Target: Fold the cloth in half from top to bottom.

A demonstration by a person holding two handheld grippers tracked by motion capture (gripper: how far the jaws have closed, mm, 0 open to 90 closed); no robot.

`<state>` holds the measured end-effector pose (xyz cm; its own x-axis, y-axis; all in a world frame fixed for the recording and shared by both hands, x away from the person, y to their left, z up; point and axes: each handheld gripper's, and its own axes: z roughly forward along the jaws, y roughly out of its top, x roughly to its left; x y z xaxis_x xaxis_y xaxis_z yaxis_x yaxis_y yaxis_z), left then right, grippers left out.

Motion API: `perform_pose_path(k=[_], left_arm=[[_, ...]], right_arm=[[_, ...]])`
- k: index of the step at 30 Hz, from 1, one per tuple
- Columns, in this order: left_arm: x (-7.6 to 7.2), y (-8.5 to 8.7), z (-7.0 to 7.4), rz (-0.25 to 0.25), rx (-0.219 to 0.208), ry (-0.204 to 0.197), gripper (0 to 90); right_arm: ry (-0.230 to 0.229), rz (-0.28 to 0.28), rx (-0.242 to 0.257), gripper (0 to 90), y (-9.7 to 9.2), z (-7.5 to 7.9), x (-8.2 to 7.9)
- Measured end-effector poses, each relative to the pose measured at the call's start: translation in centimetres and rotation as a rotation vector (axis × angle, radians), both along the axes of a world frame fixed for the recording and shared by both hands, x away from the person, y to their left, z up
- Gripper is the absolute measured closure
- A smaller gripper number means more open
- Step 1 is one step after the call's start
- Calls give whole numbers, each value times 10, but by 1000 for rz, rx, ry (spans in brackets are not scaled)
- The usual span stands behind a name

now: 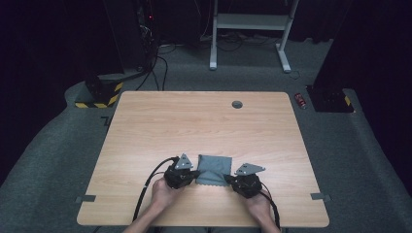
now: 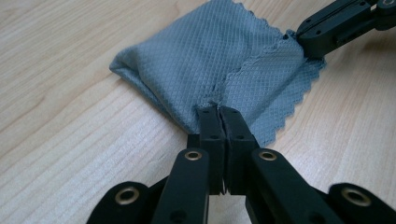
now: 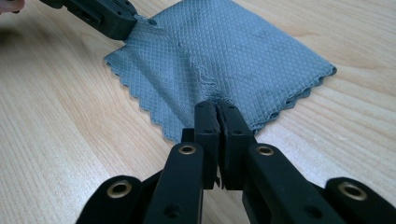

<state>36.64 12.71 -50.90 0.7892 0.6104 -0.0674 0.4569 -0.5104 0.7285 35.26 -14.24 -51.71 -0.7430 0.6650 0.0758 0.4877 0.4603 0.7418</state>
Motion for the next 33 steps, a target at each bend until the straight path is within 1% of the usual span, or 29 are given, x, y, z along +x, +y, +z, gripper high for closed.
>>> perform_pose_path(k=[3, 5, 10, 13, 16, 17, 19, 20, 21, 22, 23, 24, 25, 27, 29, 30, 33], left_arm=[[-2, 2, -1, -3, -9, 14, 845], [-4, 3, 0, -6, -16, 15, 821], [-6, 9, 7, -7, -57, 19, 781], [-4, 11, 15, 7, -94, 8, 762], [2, 11, 21, 26, -112, -2, 753], [4, 10, 22, 33, -112, -4, 752], [13, 8, 22, 45, -103, -5, 750], [16, 7, 21, 54, -103, 0, 746], [20, 5, 19, 62, -94, 8, 741], [23, 3, 17, 77, -87, 13, 731], [26, 1, 14, 83, -80, 16, 720], [28, -2, 12, 85, -70, 26, 710], [29, -4, 10, 83, -57, 27, 704], [26, -8, 7, 72, -33, 29, 690], [22, -9, 5, 59, -17, 25, 677], [19, -9, 4, 52, -12, 25, 669], [10, -7, 2, 34, 8, 25, 649]], right_arm=[[6, -3, 7, 844, -2, 0, 0], [17, -8, 19, 821, -4, 1, -1], [9, -12, 47, 804, -11, 8, -2], [-4, -19, 68, 806, -14, 14, -1], [-18, -33, 72, 818, -13, 20, 3], [-17, -46, 71, 823, -12, 23, 6], [-22, -57, 69, 829, -9, 25, 10], [-21, -64, 67, 832, -6, 26, 14], [-16, -68, 64, 833, -4, 25, 17], [-15, -71, 57, 833, -2, 25, 20], [-5, -77, 46, 834, 1, 23, 22], [3, -80, 37, 834, 3, 21, 25], [8, -80, 26, 833, 6, 18, 26], [27, -80, 14, 833, 9, 13, 27], [26, -65, 8, 831, 11, 10, 24], [31, -61, 5, 827, 12, 9, 21], [29, -33, -10, 804, 13, 5, 13]])
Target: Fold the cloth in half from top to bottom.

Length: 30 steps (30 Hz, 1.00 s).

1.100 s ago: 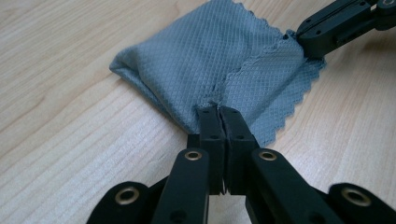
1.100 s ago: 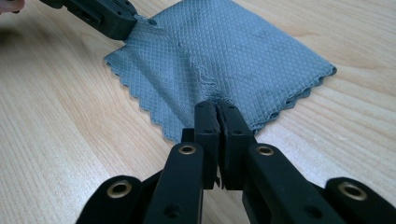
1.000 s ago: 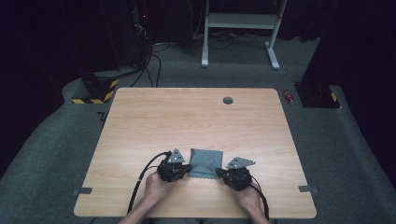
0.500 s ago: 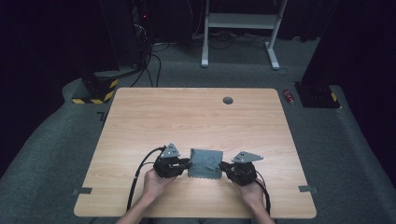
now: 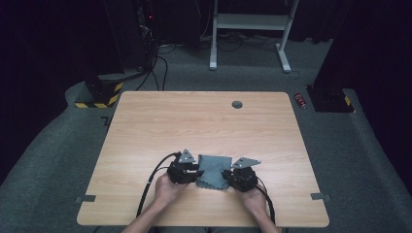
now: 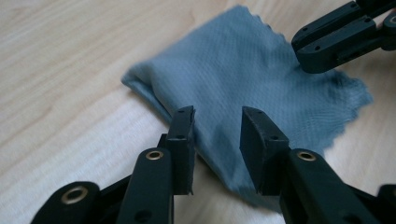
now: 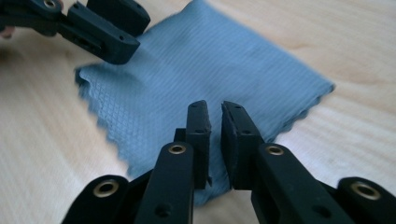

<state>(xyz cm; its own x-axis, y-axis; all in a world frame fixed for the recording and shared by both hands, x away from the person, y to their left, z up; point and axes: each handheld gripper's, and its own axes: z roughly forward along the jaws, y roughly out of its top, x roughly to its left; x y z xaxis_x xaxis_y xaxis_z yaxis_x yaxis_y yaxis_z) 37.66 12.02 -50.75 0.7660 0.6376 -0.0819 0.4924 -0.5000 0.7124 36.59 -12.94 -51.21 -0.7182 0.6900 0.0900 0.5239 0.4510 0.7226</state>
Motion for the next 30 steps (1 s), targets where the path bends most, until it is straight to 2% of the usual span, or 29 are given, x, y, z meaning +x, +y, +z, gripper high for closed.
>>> perform_pose_path(k=[3, 7, 11, 16, 20, 22, 24, 26, 28, 30], left_arm=[[-6, 4, -2, -18, 18, 10, 638], [-6, 9, -1, -5, 9, 13, 629], [8, 10, 8, 62, -26, -1, 617], [30, -4, 15, 101, -26, -22, 600], [43, -20, 13, 111, 2, -38, 597], [50, -26, 10, 121, 50, -44, 598], [57, -27, 5, 140, 117, -55, 600], [61, -24, 0, 158, 151, -51, 603], [64, -15, -2, 179, 124, -28, 593], [64, -11, 0, 186, 133, -37, 592]], right_arm=[[-15, 17, -26, 775, 1, -3, -7], [-30, 24, -43, 758, 0, -6, -12], [-35, 24, -53, 759, 1, -5, -13], [-42, 27, -61, 761, 1, -6, -13], [-43, 28, -61, 766, 1, -6, -13], [-41, 28, -62, 769, 1, -5, -12], [-43, 31, -66, 772, 1, -5, -12], [-44, 34, -67, 777, 1, -5, -12], [-46, 39, -71, 780, 1, -5, -11], [-41, 39, -76, 780, 1, -5, -11]])
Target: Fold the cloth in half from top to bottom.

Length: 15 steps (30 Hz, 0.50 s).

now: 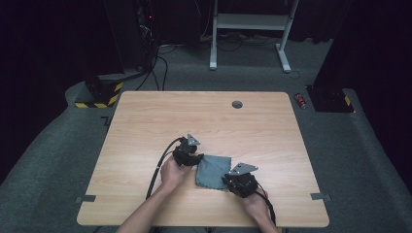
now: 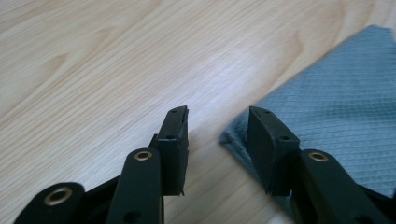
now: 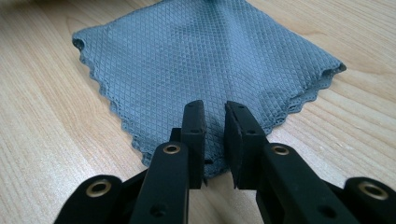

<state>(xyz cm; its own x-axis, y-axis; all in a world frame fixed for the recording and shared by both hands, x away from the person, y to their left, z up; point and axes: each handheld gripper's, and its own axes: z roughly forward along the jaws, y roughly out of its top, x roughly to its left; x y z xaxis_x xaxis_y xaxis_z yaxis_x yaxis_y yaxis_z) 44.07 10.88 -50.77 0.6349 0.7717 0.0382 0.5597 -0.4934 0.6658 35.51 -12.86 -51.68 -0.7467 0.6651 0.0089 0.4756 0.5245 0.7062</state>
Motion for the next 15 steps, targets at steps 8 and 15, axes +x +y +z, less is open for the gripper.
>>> perform_pose_path(k=[8, 15], left_arm=[[-3, 7, 9, -2, -104, 10, 590], [2, 3, 0, 3, -103, 37, 584]], right_arm=[[-7, -45, 12, 777, -5, 9, 11], [-1, -164, 36, 674, -4, 15, 48]])
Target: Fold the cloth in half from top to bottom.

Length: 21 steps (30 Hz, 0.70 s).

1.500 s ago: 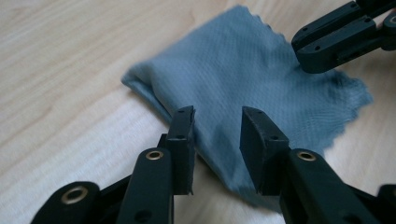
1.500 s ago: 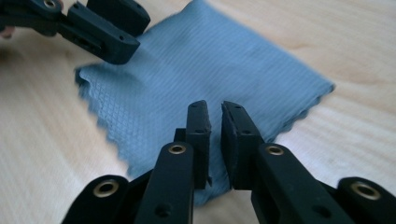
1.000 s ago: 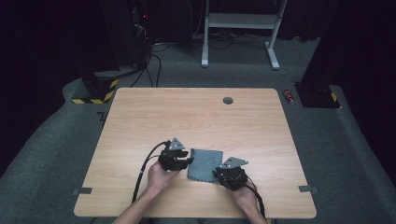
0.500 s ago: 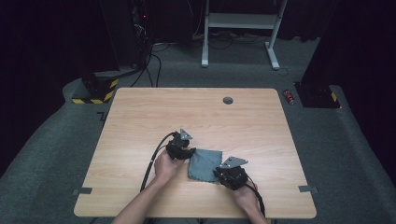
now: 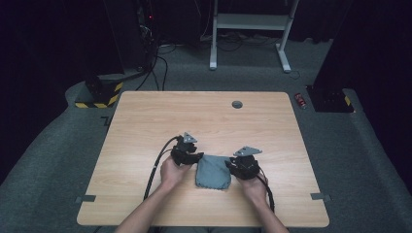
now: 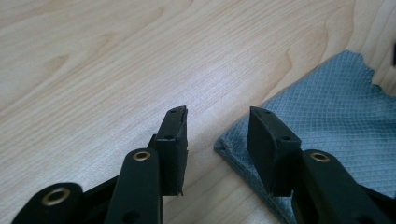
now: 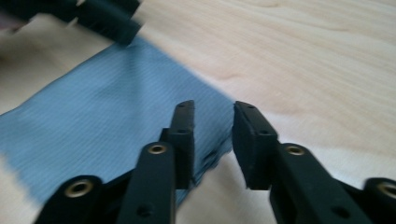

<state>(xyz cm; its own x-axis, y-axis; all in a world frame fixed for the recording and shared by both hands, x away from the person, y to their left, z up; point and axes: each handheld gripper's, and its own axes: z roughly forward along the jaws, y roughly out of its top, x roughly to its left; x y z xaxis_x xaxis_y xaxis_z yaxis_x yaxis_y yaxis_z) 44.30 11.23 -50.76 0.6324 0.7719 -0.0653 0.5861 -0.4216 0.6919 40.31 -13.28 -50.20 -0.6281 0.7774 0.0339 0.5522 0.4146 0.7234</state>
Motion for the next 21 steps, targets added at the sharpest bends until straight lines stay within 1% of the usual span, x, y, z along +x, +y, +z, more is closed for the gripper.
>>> perform_pose_path(k=[2, 3, 4, 5, 6, 7, 8, 9, 10, 11, 13, 15, 18, 19, 21], left_arm=[[-1, -2, -1, -14, 14, 3, 592], [-1, -3, -2, -22, 26, -2, 601], [-1, -5, -3, -29, 34, 3, 615], [-1, -5, -4, -37, 35, 8, 632], [-1, -5, -4, -41, 23, 16, 647], [0, -5, -4, -46, 17, 21, 678], [0, -4, -4, -51, 13, 26, 710], [0, -4, -3, -58, 8, 33, 734], [0, -4, -3, -63, 4, 38, 780], [0, -3, -3, -72, 8, 38, 818], [1, -1, -2, -74, 2, 41, 858], [2, 0, -2, -67, -7, 39, 871], [5, 3, -1, -42, -13, 13, 875], [7, 3, 0, -36, -14, 13, 875], [13, 3, 4, -23, -1, -6, 874]], right_arm=[[4, -20, -15, 654, 2, -1, 9], [12, -24, -20, 648, 3, -2, 13], [31, -27, -22, 644, 3, -3, 17], [48, -24, -38, 646, 4, -5, 21], [59, -24, -42, 653, 5, -7, 23], [69, -21, -50, 692, 6, -9, 25], [73, -5, -52, 733, 5, -10, 27], [74, 3, -44, 783, 5, -10, 28], [68, 1, -56, 850, 6, -9, 28], [63, 11, -66, 877, 6, -8, 29], [62, 15, -68, 888, 7, -6, 30], [49, 18, -77, 892, 8, -4, 32], [27, 14, -87, 894, 13, 1, 36], [25, 10, -90, 894, 14, 3, 38], [7, 2, -96, 894, 18, 5, 44]])
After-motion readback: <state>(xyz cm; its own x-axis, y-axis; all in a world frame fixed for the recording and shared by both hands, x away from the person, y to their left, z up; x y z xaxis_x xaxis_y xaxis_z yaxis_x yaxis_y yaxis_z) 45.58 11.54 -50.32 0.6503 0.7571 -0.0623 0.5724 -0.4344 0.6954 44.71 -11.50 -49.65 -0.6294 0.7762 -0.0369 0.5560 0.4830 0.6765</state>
